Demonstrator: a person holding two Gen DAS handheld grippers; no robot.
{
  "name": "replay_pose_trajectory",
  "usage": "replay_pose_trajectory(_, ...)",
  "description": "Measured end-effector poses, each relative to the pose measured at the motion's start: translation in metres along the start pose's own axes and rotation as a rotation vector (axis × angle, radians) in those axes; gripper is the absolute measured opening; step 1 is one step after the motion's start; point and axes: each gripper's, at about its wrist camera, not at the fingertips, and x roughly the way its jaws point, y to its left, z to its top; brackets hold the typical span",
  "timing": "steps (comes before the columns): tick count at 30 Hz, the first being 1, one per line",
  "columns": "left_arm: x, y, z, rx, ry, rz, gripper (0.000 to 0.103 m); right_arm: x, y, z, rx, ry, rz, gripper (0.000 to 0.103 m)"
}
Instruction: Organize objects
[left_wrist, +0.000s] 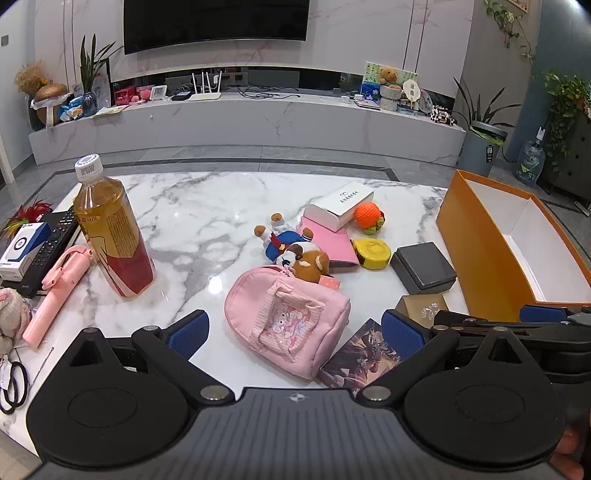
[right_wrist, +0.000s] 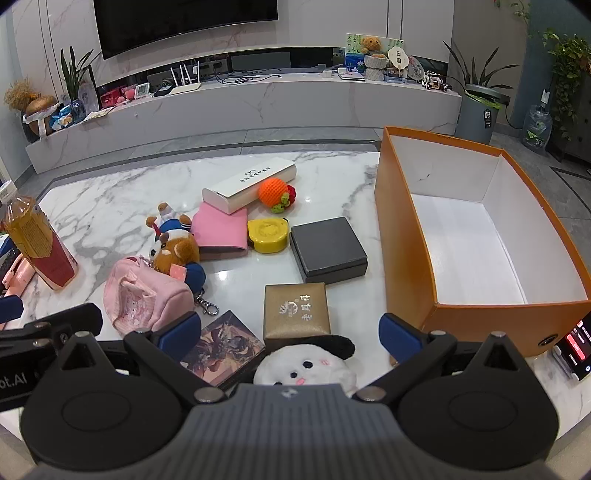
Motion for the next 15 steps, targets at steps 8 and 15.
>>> replay_pose_trajectory(8, 0.0003, -0.0007, -0.0007, 0.002, -0.001, -0.001, 0.103, 0.0015, 0.001, 0.0, -0.001, 0.002, 0.0, 0.102)
replay_pose_trajectory(15, 0.0004, -0.0012, -0.0016, 0.001, -0.004, -0.001, 0.103, 0.0017, 0.0012, -0.0001, -0.001, 0.003, 0.001, 0.102)
